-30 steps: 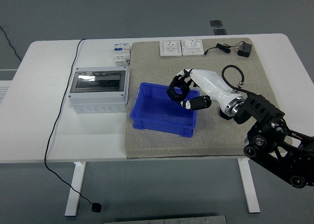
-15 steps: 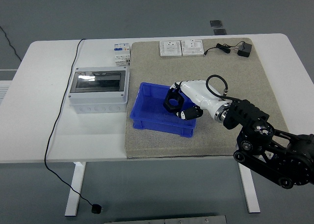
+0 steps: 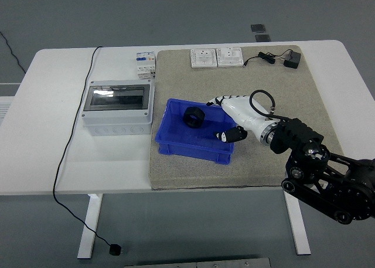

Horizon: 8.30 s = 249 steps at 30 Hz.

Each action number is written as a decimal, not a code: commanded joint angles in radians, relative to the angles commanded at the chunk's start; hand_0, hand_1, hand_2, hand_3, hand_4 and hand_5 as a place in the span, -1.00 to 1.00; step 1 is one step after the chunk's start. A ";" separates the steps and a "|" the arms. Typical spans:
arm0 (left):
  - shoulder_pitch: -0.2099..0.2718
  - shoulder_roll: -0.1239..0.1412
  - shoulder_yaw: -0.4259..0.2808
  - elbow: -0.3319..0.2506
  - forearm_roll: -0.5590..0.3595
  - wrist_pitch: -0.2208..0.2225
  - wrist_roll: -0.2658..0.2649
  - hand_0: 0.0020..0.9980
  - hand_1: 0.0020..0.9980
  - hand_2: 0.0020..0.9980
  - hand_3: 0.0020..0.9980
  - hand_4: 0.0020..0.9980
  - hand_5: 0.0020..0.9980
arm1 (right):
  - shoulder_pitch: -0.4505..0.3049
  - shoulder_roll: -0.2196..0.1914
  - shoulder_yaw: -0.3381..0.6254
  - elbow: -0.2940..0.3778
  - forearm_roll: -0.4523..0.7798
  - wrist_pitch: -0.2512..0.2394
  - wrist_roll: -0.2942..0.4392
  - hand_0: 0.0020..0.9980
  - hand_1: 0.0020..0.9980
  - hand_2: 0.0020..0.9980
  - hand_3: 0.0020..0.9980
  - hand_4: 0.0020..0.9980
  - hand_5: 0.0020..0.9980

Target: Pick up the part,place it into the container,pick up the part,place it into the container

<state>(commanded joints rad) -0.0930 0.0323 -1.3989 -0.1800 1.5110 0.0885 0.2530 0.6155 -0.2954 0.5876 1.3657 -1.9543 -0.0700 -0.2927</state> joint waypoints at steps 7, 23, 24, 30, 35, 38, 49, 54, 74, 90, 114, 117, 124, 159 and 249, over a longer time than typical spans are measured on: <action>0.000 0.000 -0.002 0.000 0.004 0.000 -0.001 0.42 0.14 0.06 0.06 0.10 -0.03 | -0.010 -0.011 0.057 -0.020 -0.010 -0.014 -0.006 0.58 0.72 0.75 0.67 0.62 -0.50; 0.003 -0.002 -0.001 0.000 -0.002 0.005 -0.005 0.41 0.14 0.06 0.05 0.10 -0.03 | -0.165 -0.145 0.200 0.054 0.084 0.046 -0.066 0.51 0.55 0.61 0.62 0.63 -0.49; 0.003 -0.003 -0.001 0.000 -0.001 0.005 -0.004 0.41 0.14 0.06 0.05 0.10 -0.03 | -0.169 -0.141 0.196 0.054 0.088 0.045 -0.065 0.51 0.55 0.61 0.62 0.63 -0.49; 0.004 -0.004 -0.002 0.000 0.000 0.004 -0.001 0.41 0.14 0.06 0.05 0.10 -0.03 | -0.184 -0.124 0.186 0.010 0.076 0.039 -0.051 0.50 0.54 0.61 0.62 0.65 -0.48; 0.007 -0.004 -0.002 0.000 -0.001 0.004 0.000 0.41 0.14 0.06 0.05 0.09 -0.03 | -0.197 -0.123 0.206 -0.025 0.030 0.045 -0.049 0.50 0.53 0.59 0.61 0.65 -0.48; 0.007 -0.004 -0.004 0.000 0.001 0.003 0.001 0.41 0.14 0.06 0.05 0.09 -0.03 | -0.198 -0.125 0.205 -0.030 0.005 0.049 -0.052 0.50 0.53 0.59 0.61 0.65 -0.48; 0.007 -0.005 -0.009 0.000 0.009 0.002 0.001 0.41 0.14 0.05 0.05 0.08 -0.04 | -0.185 -0.099 0.157 -0.054 -0.017 0.054 -0.055 0.34 0.33 0.21 0.46 0.70 -0.42; 0.007 -0.004 -0.007 0.000 0.006 0.003 0.001 0.41 0.14 0.05 0.05 0.08 -0.04 | -0.181 -0.097 0.147 -0.061 -0.067 0.041 -0.059 0.00 0.20 0.05 0.30 -0.29 -1.00; 0.004 -0.004 -0.003 0.000 0.002 0.004 -0.001 0.41 0.14 0.05 0.05 0.08 -0.03 | -0.168 -0.103 0.167 -0.078 -0.129 -0.014 -0.029 -0.13 0.04 0.03 0.19 -0.46 -1.00; 0.004 -0.002 -0.001 0.000 -0.001 0.006 -0.002 0.41 0.14 0.05 0.05 0.08 -0.03 | -0.168 -0.211 0.204 0.131 -0.067 0.248 -0.245 -0.29 0.26 0.83 1.00 0.85 -0.54; 0.003 -0.002 0.003 0.000 -0.001 0.008 -0.003 0.41 0.14 0.05 0.05 0.08 -0.03 | -0.139 -0.161 0.144 0.023 -0.006 0.260 -0.277 -0.50 -0.14 0.36 0.34 0.46 -0.55; 0.003 -0.002 0.003 0.000 0.000 0.009 -0.003 0.41 0.14 0.05 0.05 0.08 -0.03 | -0.139 -0.157 0.139 0.013 -0.010 0.248 -0.271 -0.50 -0.14 0.36 0.34 0.46 -0.55; 0.002 -0.002 0.001 0.000 0.002 0.009 -0.003 0.41 0.14 0.05 0.05 0.08 -0.03 | -0.142 -0.153 0.133 -0.003 -0.049 0.217 -0.248 -0.56 -0.17 0.16 0.32 -0.21 -0.93; 0.003 -0.002 0.003 0.000 0.004 0.008 -0.001 0.41 0.14 0.05 0.05 0.08 -0.03 | -0.015 0.000 0.034 0.041 0.015 -0.033 -0.070 -0.51 0.01 0.33 0.33 0.24 -0.74; -0.007 0.005 -0.006 0.000 0.024 0.011 -0.007 0.42 0.13 0.03 0.05 0.10 -0.02 | 0.194 0.177 0.003 -0.493 -0.099 -0.031 -0.088 -0.35 0.26 0.52 0.58 0.71 -0.42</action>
<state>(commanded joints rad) -0.1003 0.0376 -1.4052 -0.1800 1.5347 0.0992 0.2460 0.8093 -0.1184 0.5901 0.8725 -2.0530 -0.1012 -0.3809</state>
